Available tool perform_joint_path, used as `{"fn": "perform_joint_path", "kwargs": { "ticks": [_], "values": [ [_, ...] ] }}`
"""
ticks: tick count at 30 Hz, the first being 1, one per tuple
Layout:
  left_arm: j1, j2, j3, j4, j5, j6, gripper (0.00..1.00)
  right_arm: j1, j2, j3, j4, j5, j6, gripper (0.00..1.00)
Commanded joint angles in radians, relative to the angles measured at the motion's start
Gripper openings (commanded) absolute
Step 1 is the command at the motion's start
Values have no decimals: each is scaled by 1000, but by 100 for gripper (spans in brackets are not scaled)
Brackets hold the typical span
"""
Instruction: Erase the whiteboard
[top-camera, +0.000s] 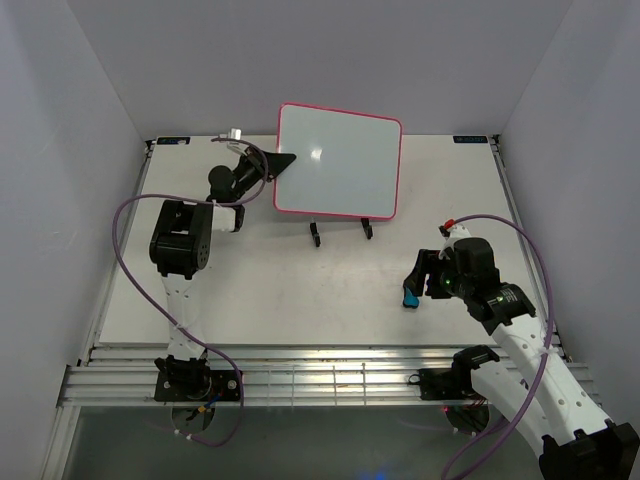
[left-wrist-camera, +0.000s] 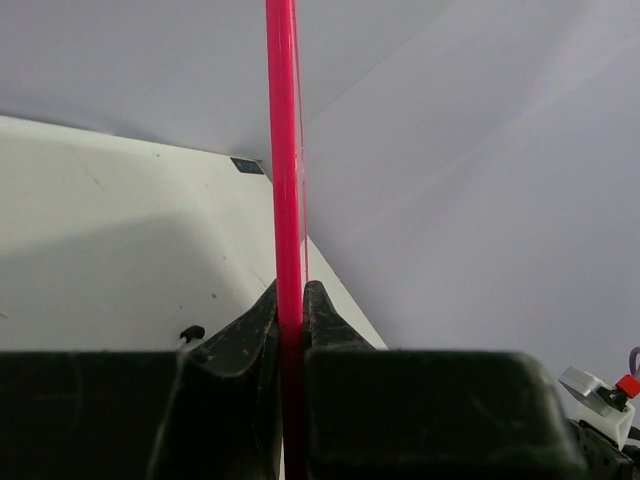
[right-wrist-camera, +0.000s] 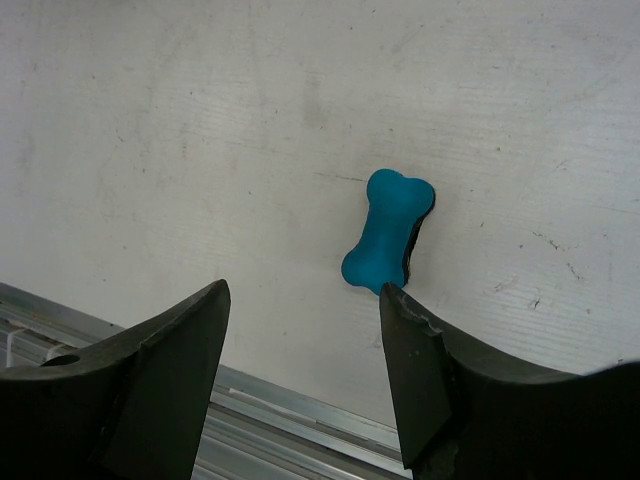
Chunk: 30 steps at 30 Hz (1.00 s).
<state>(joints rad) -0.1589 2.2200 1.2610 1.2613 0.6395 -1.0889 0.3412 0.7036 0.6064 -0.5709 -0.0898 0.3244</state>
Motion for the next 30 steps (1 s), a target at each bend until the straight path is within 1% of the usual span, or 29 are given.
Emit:
{"fn": "perform_joint_path", "kwargs": {
  "ticks": [1,7,14,17,18,21,25,30],
  "values": [
    [1,-31,-12,357,32,6,0,-2,-6,27,16,-19,-21,67],
    [2,-29,-34,394,64,24,0,-2,-3,26,17,-25,-25,67],
    [5,-13,-57,411,97,139,0,-2,-10,26,20,-37,-31,67],
    [10,1,-38,412,144,204,0,-2,-9,26,23,-44,-35,67],
    [10,12,-26,412,179,237,0,-2,-7,26,23,-44,-33,67],
    [24,30,-18,418,230,280,0,-2,-9,27,23,-50,-35,67],
    [44,29,-41,423,271,357,0,-2,-10,29,28,-53,-38,67],
    [62,30,-72,423,318,412,0,-2,-9,33,25,-62,-42,67]
  ]
}}
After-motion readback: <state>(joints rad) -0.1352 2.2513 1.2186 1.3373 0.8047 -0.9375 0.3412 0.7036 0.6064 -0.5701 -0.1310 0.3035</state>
